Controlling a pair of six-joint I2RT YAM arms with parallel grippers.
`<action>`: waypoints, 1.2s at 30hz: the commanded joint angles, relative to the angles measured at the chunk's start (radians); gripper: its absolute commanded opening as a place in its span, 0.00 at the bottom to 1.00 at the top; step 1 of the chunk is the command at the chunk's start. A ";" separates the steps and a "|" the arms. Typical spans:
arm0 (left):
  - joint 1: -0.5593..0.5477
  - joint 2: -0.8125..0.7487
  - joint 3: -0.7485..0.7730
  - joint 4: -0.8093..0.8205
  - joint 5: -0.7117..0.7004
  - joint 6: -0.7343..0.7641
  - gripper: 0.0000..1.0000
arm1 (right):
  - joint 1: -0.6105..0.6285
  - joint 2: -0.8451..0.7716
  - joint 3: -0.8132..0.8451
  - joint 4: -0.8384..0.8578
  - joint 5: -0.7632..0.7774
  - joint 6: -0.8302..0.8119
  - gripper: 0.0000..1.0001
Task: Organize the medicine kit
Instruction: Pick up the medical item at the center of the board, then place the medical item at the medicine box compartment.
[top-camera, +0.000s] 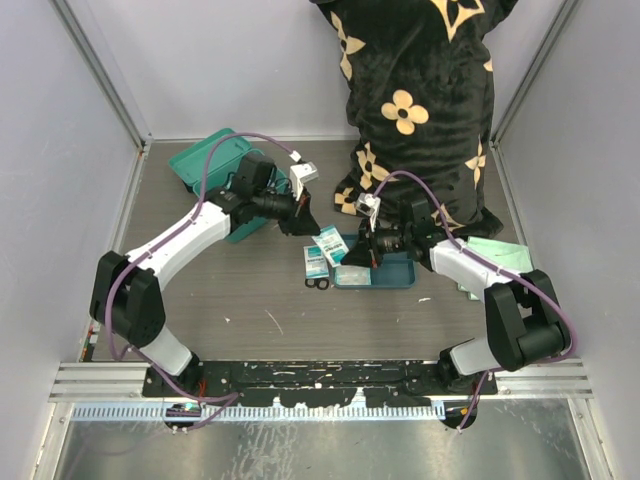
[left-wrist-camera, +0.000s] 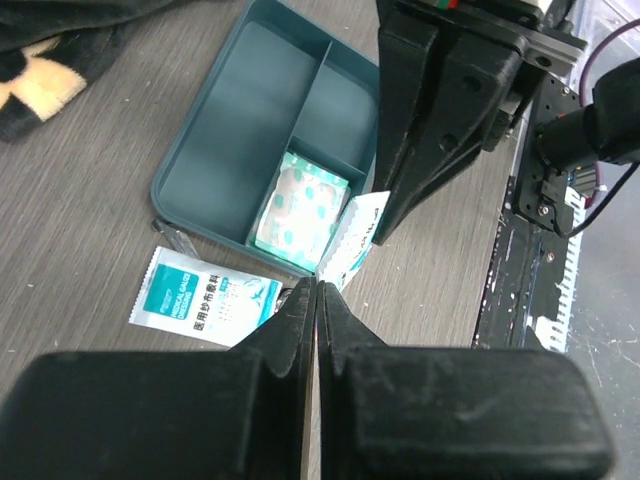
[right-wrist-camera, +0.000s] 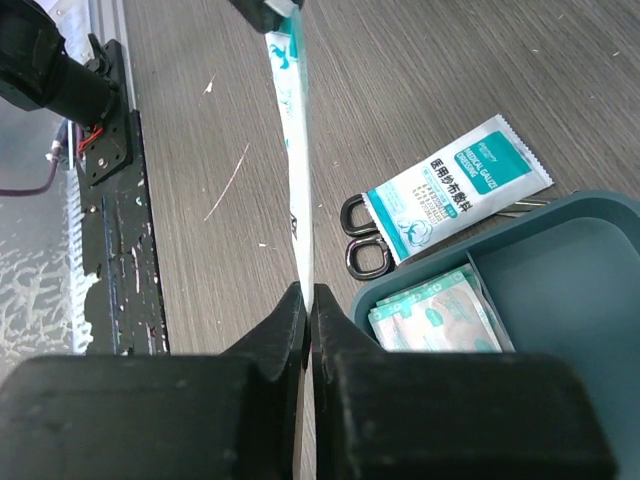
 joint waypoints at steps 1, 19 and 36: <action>0.004 -0.064 -0.030 0.073 0.092 0.023 0.08 | -0.011 -0.047 0.071 -0.079 0.000 -0.116 0.03; -0.059 -0.058 0.042 -0.081 0.151 0.274 0.72 | 0.034 -0.087 0.241 -0.526 0.015 -0.452 0.01; -0.095 -0.052 0.053 -0.082 0.159 0.243 0.00 | 0.036 -0.100 0.269 -0.466 0.054 -0.358 0.25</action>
